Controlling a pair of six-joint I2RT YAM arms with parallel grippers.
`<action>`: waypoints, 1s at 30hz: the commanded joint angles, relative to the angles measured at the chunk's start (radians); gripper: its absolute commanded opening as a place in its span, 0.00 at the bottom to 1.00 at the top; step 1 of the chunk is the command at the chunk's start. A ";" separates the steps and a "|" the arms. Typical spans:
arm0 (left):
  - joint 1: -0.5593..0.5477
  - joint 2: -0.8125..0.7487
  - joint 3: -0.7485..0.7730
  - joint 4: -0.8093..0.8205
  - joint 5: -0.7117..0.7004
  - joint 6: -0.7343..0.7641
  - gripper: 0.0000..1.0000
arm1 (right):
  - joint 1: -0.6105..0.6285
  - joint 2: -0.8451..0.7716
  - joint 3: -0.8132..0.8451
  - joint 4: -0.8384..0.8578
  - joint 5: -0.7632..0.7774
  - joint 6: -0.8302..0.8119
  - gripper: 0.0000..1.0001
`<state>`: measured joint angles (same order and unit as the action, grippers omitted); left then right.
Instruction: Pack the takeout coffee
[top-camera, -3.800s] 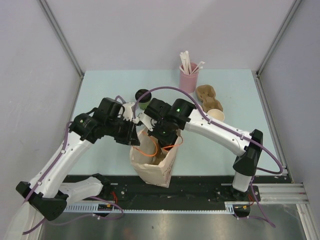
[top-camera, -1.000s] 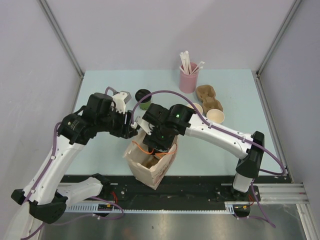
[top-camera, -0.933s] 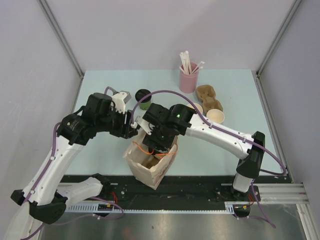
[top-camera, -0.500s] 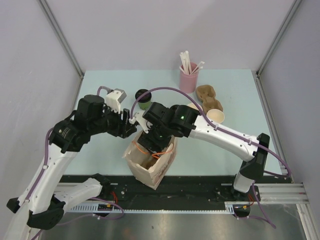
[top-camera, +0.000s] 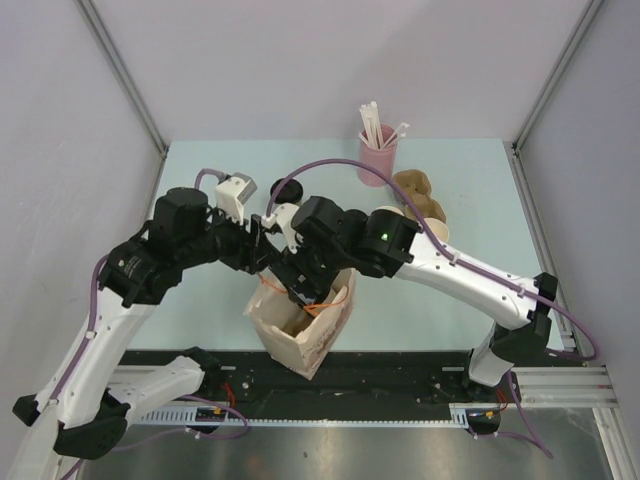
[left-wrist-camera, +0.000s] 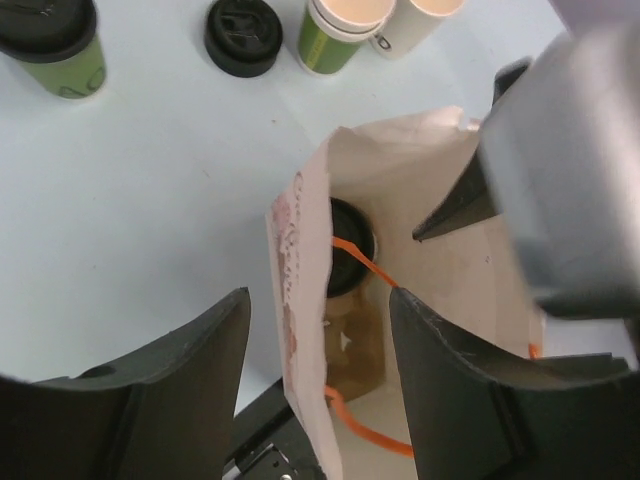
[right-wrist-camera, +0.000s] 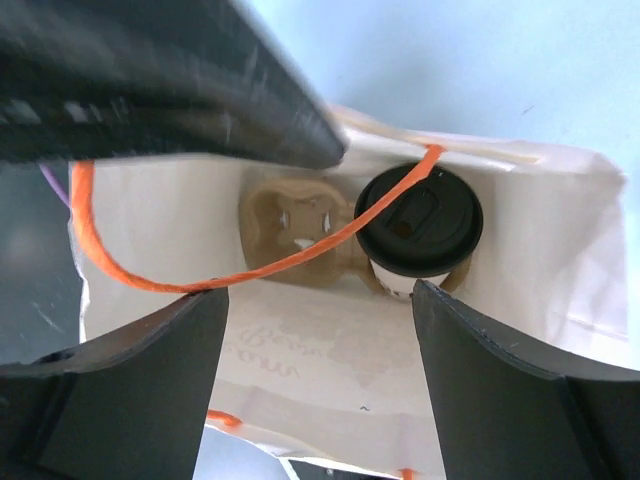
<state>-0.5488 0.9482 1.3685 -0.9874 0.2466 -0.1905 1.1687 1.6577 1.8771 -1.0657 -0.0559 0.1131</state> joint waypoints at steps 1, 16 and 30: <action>-0.056 -0.009 -0.022 -0.040 0.181 0.063 0.64 | -0.012 -0.032 0.050 0.196 0.111 0.103 0.79; -0.056 -0.025 -0.036 -0.037 0.207 0.094 0.64 | -0.030 -0.125 0.019 0.037 0.218 0.175 0.79; -0.039 0.007 0.053 -0.039 0.083 0.114 0.65 | -0.125 -0.202 -0.027 0.032 0.231 0.197 0.79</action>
<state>-0.5991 0.9573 1.3888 -1.0367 0.3664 -0.1196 1.0901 1.5089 1.8748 -1.0794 0.1562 0.2810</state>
